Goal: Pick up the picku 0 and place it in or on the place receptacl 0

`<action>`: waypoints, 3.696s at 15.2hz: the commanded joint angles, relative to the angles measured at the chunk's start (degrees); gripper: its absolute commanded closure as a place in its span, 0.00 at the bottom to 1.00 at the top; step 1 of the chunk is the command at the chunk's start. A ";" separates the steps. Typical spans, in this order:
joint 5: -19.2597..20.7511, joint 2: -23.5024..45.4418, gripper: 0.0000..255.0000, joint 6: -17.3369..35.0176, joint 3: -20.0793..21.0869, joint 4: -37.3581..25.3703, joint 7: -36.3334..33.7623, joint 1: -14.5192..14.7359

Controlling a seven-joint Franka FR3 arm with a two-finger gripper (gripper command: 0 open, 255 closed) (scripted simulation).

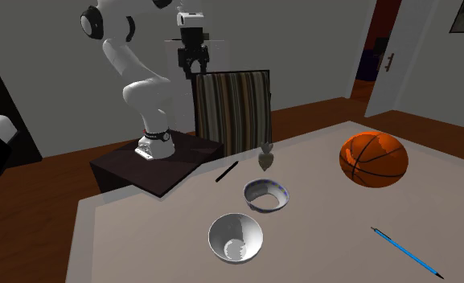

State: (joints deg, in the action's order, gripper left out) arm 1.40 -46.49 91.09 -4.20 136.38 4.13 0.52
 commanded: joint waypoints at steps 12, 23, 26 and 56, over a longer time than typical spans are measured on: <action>-3.02 26.01 0.00 10.10 2.19 -7.56 -1.94 2.90; -5.31 53.00 0.00 13.41 4.10 -22.99 -3.07 5.01; -5.73 60.43 0.00 13.03 4.60 -28.58 -3.39 5.49; -6.73 87.99 1.00 12.59 6.33 -48.78 -4.65 7.58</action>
State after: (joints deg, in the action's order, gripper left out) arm -5.33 41.50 103.68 2.13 87.60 -0.52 8.10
